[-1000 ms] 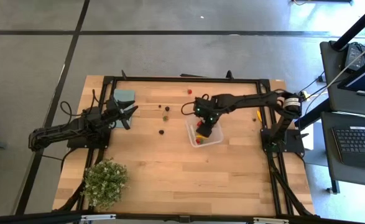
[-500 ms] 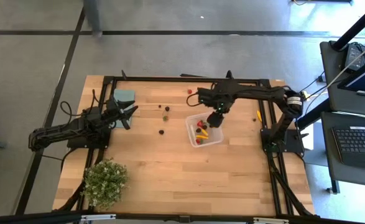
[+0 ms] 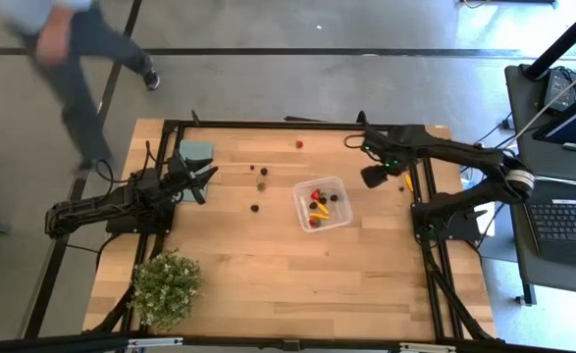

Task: Pick and placing Produce into tupperware
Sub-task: Put the corn into the transparent bin

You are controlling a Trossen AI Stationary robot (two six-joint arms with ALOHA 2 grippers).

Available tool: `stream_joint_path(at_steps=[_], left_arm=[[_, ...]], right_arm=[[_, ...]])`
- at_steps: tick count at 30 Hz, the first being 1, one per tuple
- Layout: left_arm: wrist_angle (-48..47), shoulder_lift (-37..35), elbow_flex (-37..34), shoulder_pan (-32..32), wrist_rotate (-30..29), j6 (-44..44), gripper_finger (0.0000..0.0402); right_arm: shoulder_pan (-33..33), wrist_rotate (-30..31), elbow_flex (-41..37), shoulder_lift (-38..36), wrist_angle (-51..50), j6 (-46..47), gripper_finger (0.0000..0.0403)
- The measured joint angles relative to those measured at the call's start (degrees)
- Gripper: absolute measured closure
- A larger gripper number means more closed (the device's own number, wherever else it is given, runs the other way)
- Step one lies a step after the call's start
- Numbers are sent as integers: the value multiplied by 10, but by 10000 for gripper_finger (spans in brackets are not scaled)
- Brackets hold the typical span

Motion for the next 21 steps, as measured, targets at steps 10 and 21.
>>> stream_joint_path(at_steps=[10, 21], left_arm=[[0, 0, 0, 0, 0, 0, 253], [0, 0, 0, 0, 0, 0, 253]], right_arm=[[-68, -2, -125, -41, 70, 22, 190], [-177, 15, -177, -44, 133, 5, 190]])
